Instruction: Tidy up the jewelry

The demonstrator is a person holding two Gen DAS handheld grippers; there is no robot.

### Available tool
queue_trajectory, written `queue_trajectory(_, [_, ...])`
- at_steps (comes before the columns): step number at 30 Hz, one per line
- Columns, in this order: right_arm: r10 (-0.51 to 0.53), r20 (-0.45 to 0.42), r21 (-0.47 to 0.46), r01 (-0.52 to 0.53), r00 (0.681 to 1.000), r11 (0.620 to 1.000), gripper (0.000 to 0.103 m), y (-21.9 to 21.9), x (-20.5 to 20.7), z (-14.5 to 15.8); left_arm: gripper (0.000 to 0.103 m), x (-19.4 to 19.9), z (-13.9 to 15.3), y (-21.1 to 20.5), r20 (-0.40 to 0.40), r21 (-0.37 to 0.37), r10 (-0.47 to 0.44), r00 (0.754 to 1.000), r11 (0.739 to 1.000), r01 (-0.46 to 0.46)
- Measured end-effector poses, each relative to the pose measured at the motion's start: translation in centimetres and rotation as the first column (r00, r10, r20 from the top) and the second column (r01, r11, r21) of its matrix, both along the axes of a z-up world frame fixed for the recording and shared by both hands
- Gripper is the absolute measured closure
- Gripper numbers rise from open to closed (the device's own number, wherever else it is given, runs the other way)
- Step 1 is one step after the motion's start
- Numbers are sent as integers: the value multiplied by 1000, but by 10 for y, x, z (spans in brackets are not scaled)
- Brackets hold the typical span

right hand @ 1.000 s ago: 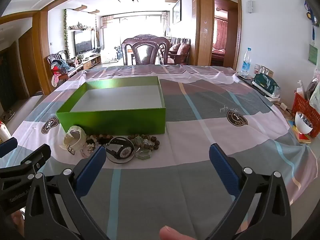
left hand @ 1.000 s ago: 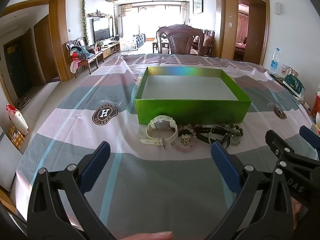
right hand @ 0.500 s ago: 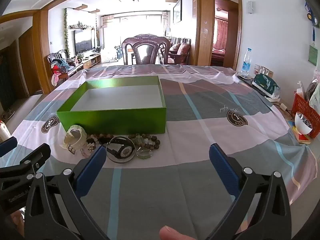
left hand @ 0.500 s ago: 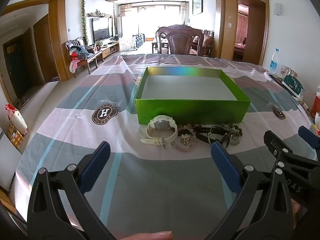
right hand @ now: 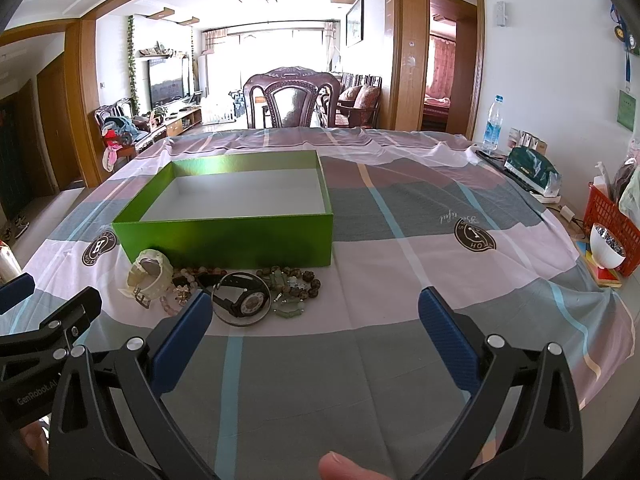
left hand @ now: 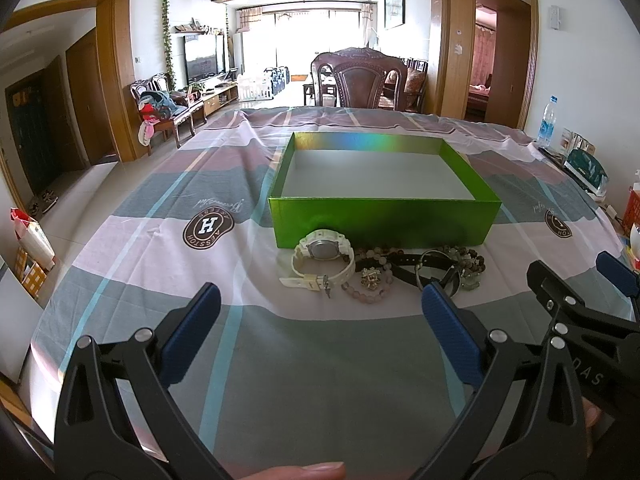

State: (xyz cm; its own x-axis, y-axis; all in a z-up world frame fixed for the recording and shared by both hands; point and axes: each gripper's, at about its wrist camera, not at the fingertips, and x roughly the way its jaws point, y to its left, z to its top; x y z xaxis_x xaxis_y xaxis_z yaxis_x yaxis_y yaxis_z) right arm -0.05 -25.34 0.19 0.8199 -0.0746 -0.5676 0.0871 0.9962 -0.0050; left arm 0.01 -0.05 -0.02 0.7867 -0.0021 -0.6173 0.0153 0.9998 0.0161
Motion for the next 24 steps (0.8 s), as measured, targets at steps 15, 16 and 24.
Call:
queue_trajectory(15, [0,-3,3,0,1000,1000,2,-2,0,-4,4,0,0,0,-2,0,-1,1000,1000,1])
queue_trajectory(16, [0,-3,3,0,1000,1000,2,-2,0,-4,4,0,0,-1,-2,0,-1,1000,1000,1])
queue_trajectory(24, [0,-3,4,0,1000,1000,2,-3,-1,-5,4,0,0,-1,-2,0,0,1000,1000,0])
